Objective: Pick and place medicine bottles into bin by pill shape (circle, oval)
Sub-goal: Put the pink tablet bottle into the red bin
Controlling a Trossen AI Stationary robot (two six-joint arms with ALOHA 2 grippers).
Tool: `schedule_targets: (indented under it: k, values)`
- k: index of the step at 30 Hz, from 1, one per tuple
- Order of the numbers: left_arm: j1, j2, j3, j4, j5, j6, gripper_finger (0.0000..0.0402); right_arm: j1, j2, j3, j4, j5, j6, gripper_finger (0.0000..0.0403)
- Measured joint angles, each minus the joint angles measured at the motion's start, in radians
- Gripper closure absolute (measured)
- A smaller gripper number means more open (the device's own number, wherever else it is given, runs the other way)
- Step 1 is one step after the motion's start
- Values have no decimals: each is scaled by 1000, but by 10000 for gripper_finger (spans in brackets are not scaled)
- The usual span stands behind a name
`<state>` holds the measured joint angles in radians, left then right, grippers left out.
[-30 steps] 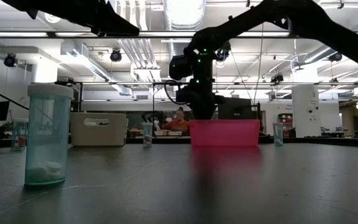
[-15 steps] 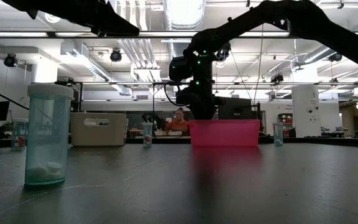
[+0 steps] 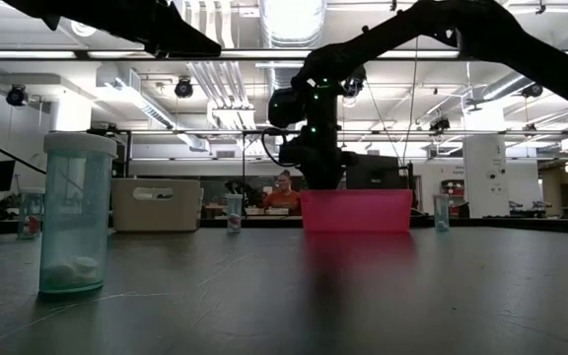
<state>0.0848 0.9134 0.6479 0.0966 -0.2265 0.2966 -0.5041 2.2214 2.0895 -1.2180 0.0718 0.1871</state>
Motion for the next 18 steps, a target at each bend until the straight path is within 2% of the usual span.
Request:
schedule_targets:
  k: [8,18]
  values:
    - [0,0,0,0,0,0,240,0,-7,0,0,6,-14,267]
    - [0,0,0,0,0,0,240,0,-22,0,-1,7,-12,194]
